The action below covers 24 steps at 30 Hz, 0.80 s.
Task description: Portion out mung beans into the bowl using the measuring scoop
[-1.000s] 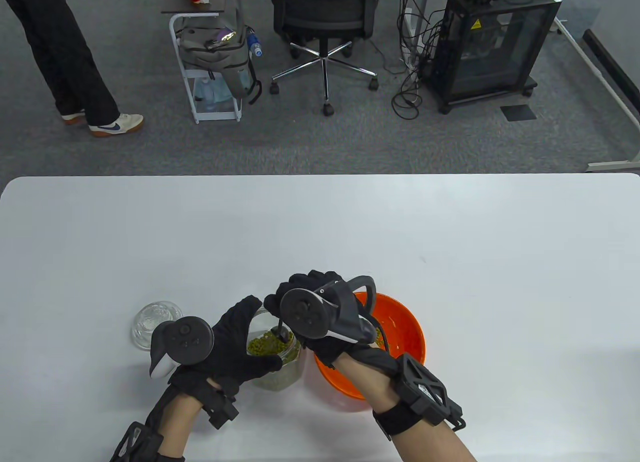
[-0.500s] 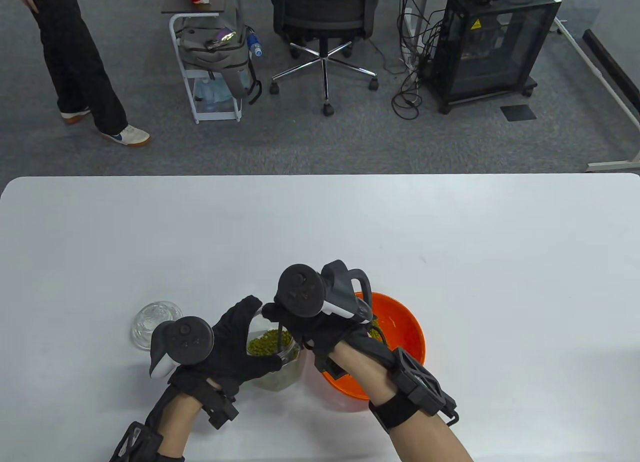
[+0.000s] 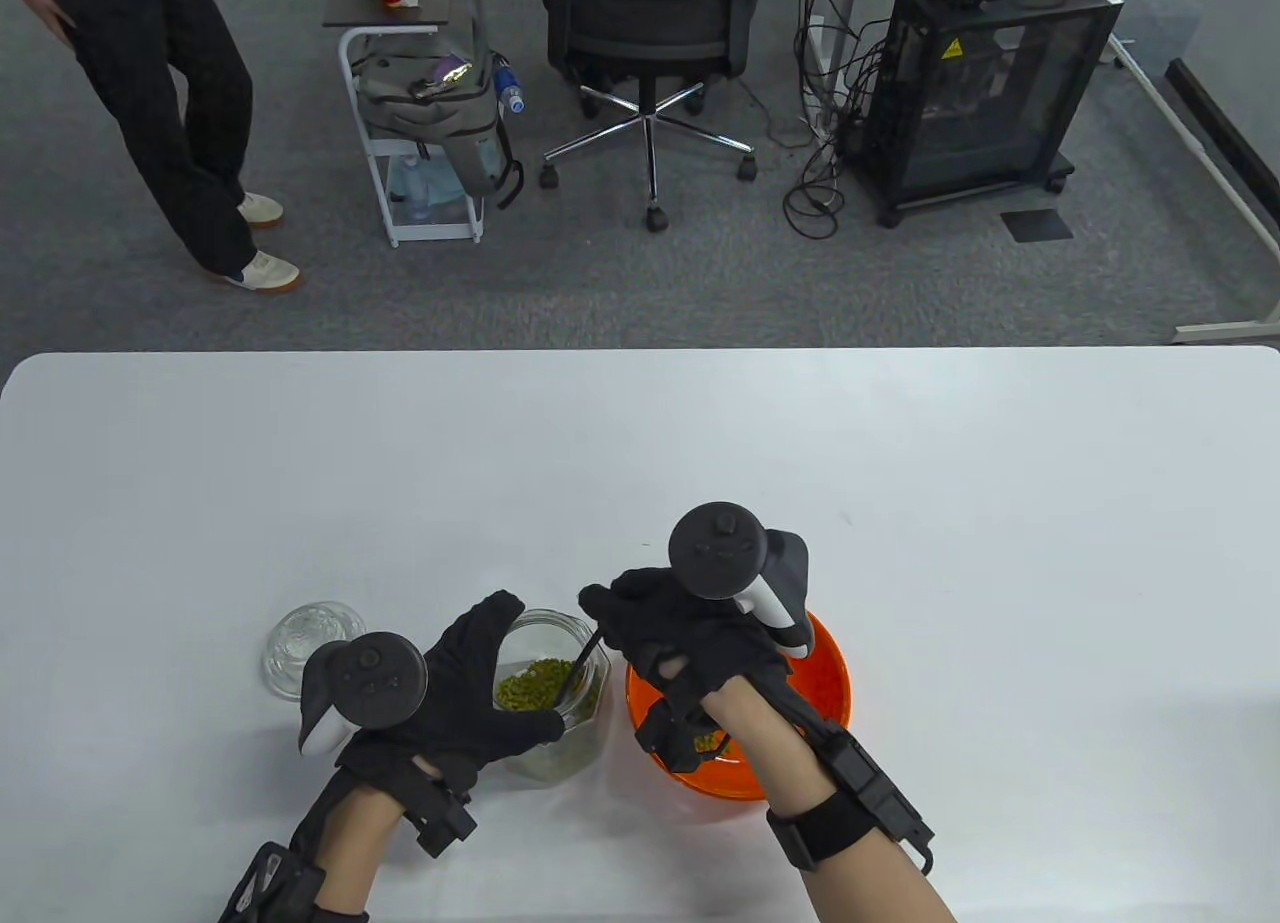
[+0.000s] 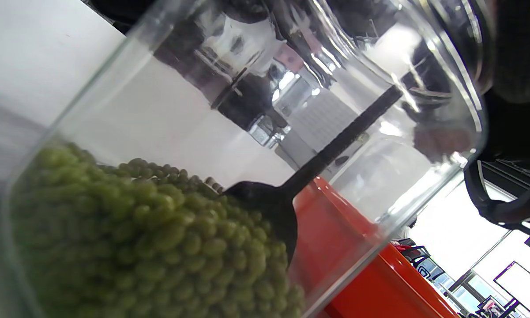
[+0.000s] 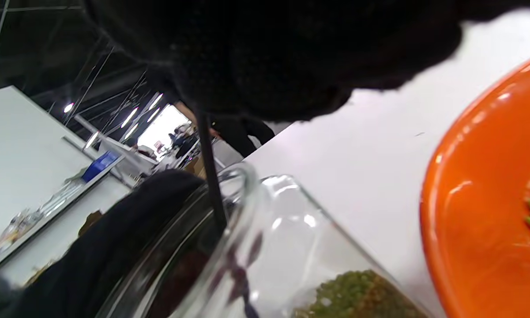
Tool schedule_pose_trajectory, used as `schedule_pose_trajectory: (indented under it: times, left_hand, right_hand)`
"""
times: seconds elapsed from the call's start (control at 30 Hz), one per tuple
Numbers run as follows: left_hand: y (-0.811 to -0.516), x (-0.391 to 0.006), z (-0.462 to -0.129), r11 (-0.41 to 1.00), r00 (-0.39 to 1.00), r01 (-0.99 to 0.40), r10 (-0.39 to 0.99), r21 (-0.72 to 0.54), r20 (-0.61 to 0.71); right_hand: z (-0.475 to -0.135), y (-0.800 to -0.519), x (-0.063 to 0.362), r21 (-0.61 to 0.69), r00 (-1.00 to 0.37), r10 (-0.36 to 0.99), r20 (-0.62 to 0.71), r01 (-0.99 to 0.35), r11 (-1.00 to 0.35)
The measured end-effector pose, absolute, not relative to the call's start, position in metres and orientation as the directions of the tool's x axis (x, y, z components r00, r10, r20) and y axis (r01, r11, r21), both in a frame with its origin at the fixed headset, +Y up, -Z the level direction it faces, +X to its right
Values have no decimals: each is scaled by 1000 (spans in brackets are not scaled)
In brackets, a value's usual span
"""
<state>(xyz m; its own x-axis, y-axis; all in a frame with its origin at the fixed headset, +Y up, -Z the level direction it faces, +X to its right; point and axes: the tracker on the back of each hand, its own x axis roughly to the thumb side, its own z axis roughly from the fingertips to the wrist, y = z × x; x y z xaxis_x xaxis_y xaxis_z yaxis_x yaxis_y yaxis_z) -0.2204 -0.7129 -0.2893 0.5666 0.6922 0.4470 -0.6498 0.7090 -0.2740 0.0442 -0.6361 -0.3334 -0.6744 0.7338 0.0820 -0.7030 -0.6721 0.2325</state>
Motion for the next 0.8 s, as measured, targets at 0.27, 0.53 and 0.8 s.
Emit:
schedule_pose_trajectory:
  times: [0.27, 0.53, 0.8]
  left_hand:
    - [-713, -220, -289, 708, 567, -651, 693, -274, 446]
    - [-713, -221, -289, 710, 567, -649, 691, -274, 448]
    - [-713, -220, -289, 705, 566, -653, 697, -276, 441]
  right_hand:
    - [-334, -651, 70, 202, -544, 839, -16, -824, -530]
    - [-333, -656, 87, 171, -483, 874, -57, -867, -468]
    - [-327, -658, 107, 106, -400, 911, -97, -914, -390]
